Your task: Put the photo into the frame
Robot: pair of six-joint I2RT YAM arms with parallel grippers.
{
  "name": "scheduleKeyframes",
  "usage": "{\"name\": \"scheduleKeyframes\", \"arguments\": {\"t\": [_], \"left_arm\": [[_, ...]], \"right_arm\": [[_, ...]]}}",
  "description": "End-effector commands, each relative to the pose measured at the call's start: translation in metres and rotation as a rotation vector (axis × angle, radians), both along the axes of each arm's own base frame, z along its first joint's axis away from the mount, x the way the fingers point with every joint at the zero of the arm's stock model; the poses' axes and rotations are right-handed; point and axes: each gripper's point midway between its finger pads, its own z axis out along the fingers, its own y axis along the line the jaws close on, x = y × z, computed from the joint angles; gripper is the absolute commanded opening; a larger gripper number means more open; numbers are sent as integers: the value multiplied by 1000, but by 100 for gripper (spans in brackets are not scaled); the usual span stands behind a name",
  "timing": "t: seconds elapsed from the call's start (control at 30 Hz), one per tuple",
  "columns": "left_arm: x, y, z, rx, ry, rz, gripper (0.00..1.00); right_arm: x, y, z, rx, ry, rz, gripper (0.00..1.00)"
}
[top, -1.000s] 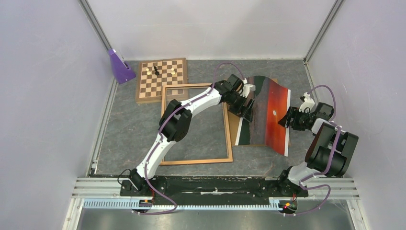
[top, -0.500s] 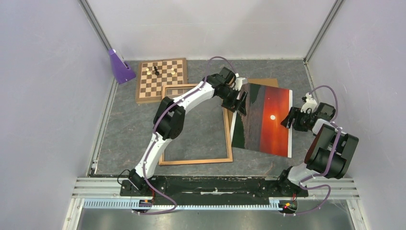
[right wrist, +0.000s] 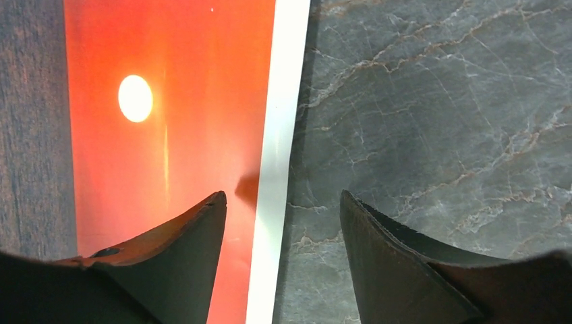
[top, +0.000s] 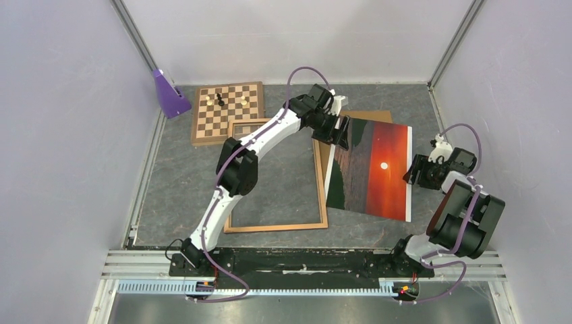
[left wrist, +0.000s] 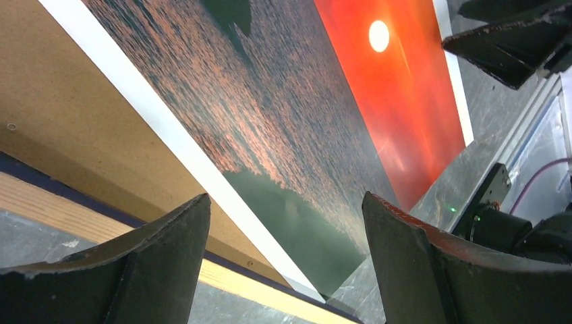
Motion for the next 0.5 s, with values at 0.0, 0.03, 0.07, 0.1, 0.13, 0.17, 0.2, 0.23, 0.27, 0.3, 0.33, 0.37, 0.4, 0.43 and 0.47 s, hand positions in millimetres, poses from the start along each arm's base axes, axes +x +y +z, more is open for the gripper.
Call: {"name": "scheduleKeyframes", "arguments": {"t": [0.0,0.03,0.07,0.1,0.13,0.17,0.2,0.23,0.27,0.3,0.33,0.37,0.4,0.43,0.47], "left_arm": [[8,-8,-13,51,5,94,89],[7,-9,-17,70,-7,99,89],[8,-7,-21,96,-23,116,89],[8,-6,-25,116,-29,127,89],[9,-5,-27,129,-31,138,89],[8,-4,-31,142,-29,147,89],[8,-3,-34,152,-26,153,89],[9,-1,-37,167,-26,160,89],[8,0,-40,179,-26,162,89],[7,1,-42,189,-24,161,89],[5,3,-46,196,-17,160,89],[2,2,-49,196,-5,153,89],[-1,2,-50,194,4,140,89],[-4,1,-53,197,6,127,89],[-7,0,-54,200,8,116,89]], "right_arm": [[-13,-4,-4,-51,39,-11,65],[-14,-3,-3,-59,39,-8,65],[-15,-2,-4,-66,42,-2,64],[-16,-1,-4,-70,45,4,64],[-16,2,-4,-70,47,15,64],[-18,3,-5,-69,52,22,64],[-18,4,-4,-73,50,29,64],[-18,5,-3,-76,47,37,64],[-19,6,-2,-79,48,48,64],[-19,8,0,-86,44,66,64],[-19,11,3,-87,32,93,64],[-20,14,6,-101,17,129,66],[-20,18,10,-119,-10,180,68],[-21,22,15,-138,-31,227,71],[-21,25,21,-177,-56,279,74]]}}
